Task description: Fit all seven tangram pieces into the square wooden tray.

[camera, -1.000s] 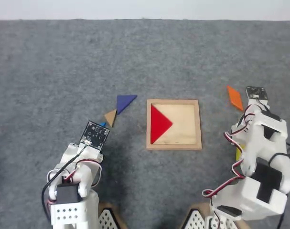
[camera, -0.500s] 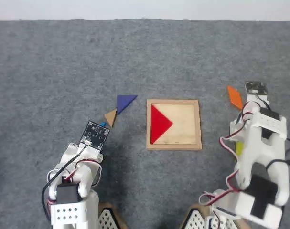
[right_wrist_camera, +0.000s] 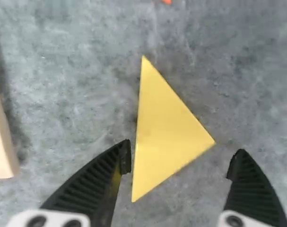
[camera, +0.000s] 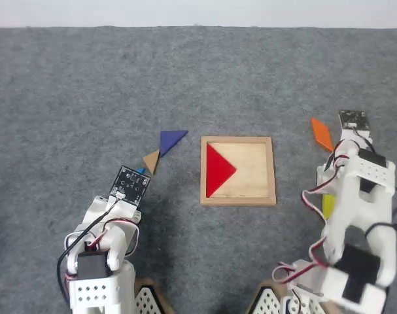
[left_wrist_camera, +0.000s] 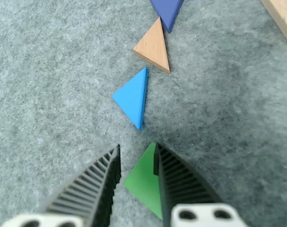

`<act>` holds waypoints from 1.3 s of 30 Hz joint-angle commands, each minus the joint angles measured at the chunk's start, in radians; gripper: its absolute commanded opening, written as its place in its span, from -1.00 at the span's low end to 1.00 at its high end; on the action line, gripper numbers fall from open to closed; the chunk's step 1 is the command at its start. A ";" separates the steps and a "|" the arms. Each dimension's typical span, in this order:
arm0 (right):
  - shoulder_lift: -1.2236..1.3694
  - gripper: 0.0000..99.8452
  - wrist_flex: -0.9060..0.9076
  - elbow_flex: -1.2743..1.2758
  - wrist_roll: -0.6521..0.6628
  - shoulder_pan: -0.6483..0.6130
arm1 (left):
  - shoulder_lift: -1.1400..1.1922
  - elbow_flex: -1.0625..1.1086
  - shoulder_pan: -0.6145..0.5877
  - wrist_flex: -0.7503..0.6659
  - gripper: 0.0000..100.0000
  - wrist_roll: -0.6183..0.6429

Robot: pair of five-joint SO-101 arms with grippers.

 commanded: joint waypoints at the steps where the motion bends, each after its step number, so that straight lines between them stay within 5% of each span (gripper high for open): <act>1: 0.074 -0.35 -0.065 -0.011 0.035 0.016 | -0.020 -0.007 -0.003 0.005 -0.78 -0.006; 22: 0.154 -0.66 -0.108 -0.034 0.014 -0.004 | -0.020 -0.007 -0.003 0.005 -0.78 -0.006; 39: -0.131 -0.67 0.042 -0.031 -0.017 -0.096 | -0.020 -0.007 -0.003 0.005 -0.78 -0.006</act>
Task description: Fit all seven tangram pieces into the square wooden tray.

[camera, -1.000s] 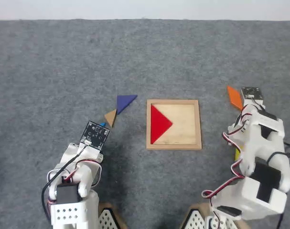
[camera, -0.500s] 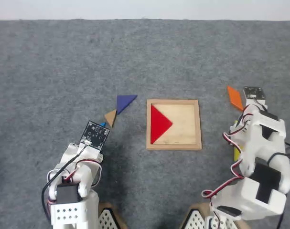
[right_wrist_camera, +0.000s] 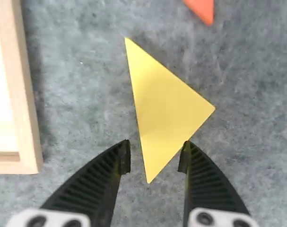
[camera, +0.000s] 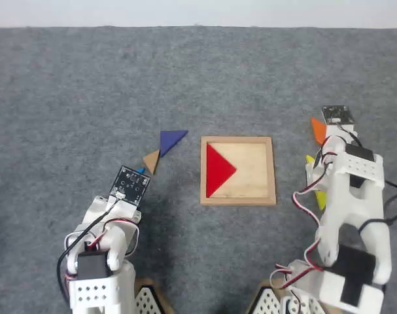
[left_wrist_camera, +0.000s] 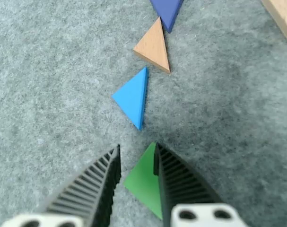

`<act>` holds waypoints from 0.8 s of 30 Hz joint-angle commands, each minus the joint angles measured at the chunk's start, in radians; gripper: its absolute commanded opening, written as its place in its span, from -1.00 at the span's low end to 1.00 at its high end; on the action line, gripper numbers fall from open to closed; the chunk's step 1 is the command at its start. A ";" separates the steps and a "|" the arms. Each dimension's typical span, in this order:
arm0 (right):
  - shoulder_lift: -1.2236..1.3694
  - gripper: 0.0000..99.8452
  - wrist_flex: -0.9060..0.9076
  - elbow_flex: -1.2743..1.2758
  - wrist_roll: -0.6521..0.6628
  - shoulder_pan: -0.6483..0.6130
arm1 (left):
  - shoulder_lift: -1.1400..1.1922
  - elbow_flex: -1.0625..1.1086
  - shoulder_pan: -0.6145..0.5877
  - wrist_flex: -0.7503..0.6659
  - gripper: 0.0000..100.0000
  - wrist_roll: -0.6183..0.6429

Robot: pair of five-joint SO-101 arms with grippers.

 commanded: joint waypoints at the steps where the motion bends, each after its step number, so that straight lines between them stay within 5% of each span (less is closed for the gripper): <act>1: -0.065 -0.67 0.015 -0.021 -0.012 -0.001 | -0.020 -0.007 -0.003 0.005 -0.78 -0.006; 4: -0.061 -0.65 0.002 -0.026 -0.009 -0.002 | -0.020 -0.007 -0.003 0.005 -0.78 -0.006; 10: -0.059 -0.24 -0.025 -0.029 0.089 -0.004 | -0.020 -0.007 -0.003 0.005 -0.78 -0.006; 24: 0.289 -0.30 -0.148 -0.181 0.140 -0.002 | -0.020 -0.007 -0.003 0.005 -0.78 -0.006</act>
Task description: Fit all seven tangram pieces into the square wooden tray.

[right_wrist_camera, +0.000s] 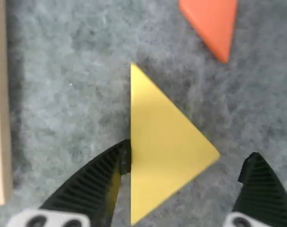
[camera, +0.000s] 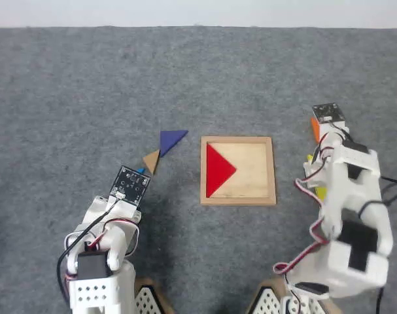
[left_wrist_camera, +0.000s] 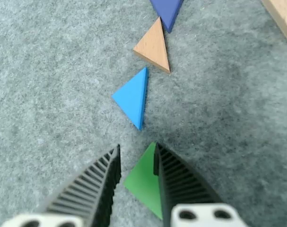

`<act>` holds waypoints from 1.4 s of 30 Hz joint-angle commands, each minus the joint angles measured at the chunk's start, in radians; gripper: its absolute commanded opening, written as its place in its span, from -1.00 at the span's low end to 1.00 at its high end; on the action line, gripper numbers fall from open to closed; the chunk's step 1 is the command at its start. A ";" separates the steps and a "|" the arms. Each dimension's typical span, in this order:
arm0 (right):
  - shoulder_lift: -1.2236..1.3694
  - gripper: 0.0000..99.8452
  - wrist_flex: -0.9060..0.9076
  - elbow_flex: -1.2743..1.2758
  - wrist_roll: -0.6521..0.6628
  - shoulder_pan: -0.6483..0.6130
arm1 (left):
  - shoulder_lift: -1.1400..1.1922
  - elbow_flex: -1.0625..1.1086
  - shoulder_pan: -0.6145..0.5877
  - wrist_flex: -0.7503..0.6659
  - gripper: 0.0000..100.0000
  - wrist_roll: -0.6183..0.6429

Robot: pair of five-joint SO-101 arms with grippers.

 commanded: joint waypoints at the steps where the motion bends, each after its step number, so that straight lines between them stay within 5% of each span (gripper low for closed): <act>1: 0.041 -0.30 -0.022 -0.087 0.014 -0.002 | -0.020 -0.007 -0.003 0.005 -0.78 -0.006; 23: 0.105 -0.54 -0.019 -0.101 -0.017 -0.001 | -0.020 -0.007 -0.003 0.003 -0.78 -0.006; 30: 0.102 -0.17 0.114 -0.175 -0.035 0.068 | -0.020 -0.007 -0.003 0.003 -0.78 -0.006; 42: 0.114 -0.21 0.137 -0.172 -0.025 0.091 | -0.020 -0.007 -0.003 0.003 -0.78 -0.006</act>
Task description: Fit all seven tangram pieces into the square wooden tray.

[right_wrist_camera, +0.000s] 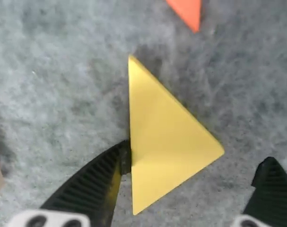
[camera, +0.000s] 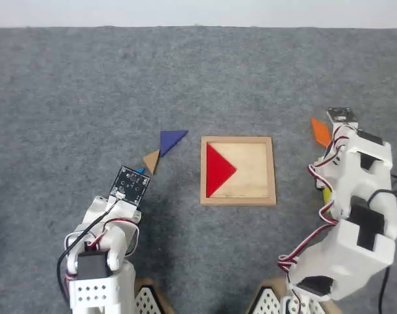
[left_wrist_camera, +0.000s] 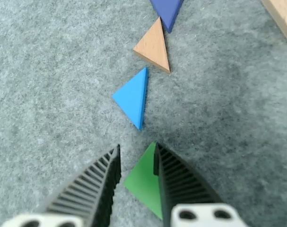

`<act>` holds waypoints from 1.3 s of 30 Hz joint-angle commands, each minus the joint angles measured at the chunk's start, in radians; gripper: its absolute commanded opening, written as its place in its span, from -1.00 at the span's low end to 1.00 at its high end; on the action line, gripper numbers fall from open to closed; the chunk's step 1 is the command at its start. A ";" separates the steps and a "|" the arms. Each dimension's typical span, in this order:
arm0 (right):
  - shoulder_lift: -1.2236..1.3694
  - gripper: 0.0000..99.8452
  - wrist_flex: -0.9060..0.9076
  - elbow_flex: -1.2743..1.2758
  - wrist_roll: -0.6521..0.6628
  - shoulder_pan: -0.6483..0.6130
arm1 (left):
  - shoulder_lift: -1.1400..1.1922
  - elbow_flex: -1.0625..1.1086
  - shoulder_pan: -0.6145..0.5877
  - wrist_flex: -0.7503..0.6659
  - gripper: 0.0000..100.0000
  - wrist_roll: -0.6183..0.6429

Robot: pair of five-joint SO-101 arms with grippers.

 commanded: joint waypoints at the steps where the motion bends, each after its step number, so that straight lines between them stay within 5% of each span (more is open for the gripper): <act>1: -0.005 -0.23 -0.074 0.012 0.000 0.016 | -0.020 -0.007 -0.003 0.003 -0.78 -0.006; 5: -0.005 -0.40 -0.136 0.043 0.008 0.012 | -0.020 -0.007 -0.003 0.003 -0.78 -0.006; 20: 0.013 -0.53 -0.136 0.044 0.002 0.018 | -0.020 -0.007 -0.003 0.003 -0.78 -0.006; 39: -0.191 -0.53 -0.012 0.063 -0.086 -0.045 | -0.020 -0.007 -0.003 0.003 -0.78 -0.006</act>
